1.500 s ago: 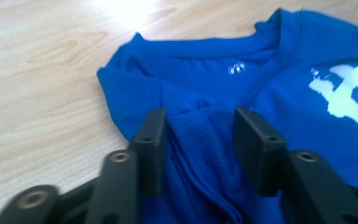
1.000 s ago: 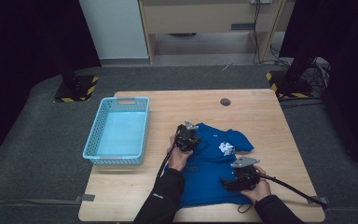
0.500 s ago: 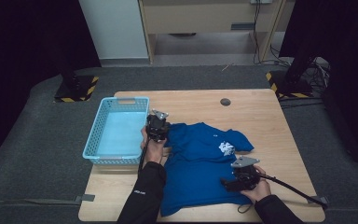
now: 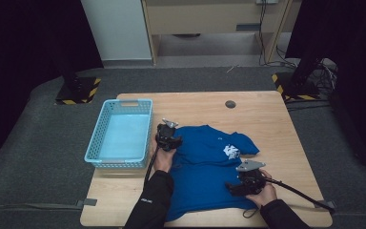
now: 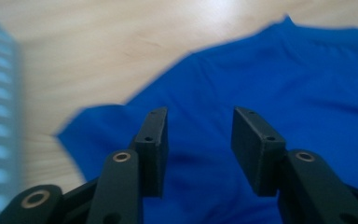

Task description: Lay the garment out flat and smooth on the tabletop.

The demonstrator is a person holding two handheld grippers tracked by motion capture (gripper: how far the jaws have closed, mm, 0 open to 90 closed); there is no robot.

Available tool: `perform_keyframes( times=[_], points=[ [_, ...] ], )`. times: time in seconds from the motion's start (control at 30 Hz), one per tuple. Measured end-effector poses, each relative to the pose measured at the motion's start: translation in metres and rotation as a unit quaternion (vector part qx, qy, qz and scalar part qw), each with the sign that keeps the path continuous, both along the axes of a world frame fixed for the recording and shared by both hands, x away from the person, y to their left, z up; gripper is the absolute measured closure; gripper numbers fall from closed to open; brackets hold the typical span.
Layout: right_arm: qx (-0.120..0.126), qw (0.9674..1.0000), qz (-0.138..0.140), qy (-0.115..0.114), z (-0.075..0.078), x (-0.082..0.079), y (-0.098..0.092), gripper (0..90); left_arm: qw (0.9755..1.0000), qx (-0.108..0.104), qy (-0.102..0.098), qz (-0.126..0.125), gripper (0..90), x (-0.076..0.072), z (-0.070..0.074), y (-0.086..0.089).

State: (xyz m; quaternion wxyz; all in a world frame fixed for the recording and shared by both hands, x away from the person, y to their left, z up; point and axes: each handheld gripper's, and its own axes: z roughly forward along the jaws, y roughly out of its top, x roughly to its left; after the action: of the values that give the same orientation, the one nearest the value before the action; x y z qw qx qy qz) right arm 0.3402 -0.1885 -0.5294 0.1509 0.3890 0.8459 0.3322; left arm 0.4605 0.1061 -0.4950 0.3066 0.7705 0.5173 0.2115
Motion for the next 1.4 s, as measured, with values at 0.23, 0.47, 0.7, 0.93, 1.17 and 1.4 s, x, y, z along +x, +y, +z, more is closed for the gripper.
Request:
perform_keyframes(
  times=[0.23, 0.47, 0.7, 0.93, 1.17, 1.4],
  points=[
    [-0.002, 1.0000, 0.002, -0.001, 0.000, 0.000, 0.000, 10.9, 0.9998, 0.005, 0.016, -0.010, 52.8, 0.004, -0.022, -0.013],
    [-0.011, 0.9999, 0.006, 0.008, 0.002, -0.004, 0.000, 10.3, 0.9999, -0.001, 0.012, 0.011, 47.7, 0.012, -0.028, -0.007],
    [-0.001, 1.0000, 0.000, 0.004, 0.014, -0.002, -0.007, 10.9, 0.9995, -0.029, 0.011, -0.011, 40.8, 0.000, -0.011, -0.004],
    [0.020, 0.9979, -0.040, -0.046, 0.033, 0.007, -0.021, 11.7, 0.9957, -0.064, 0.005, -0.067, 32.6, -0.042, 0.009, 0.010],
    [0.029, 0.9927, -0.084, -0.081, 0.043, 0.027, -0.034, 14.3, 0.9934, -0.075, 0.018, -0.085, 24.8, -0.081, 0.014, 0.023],
    [0.036, 0.9876, -0.123, -0.090, 0.043, 0.053, -0.045, 17.9, 0.9909, -0.098, 0.011, -0.091, 18.3, -0.125, 0.006, 0.037]
  ],
)
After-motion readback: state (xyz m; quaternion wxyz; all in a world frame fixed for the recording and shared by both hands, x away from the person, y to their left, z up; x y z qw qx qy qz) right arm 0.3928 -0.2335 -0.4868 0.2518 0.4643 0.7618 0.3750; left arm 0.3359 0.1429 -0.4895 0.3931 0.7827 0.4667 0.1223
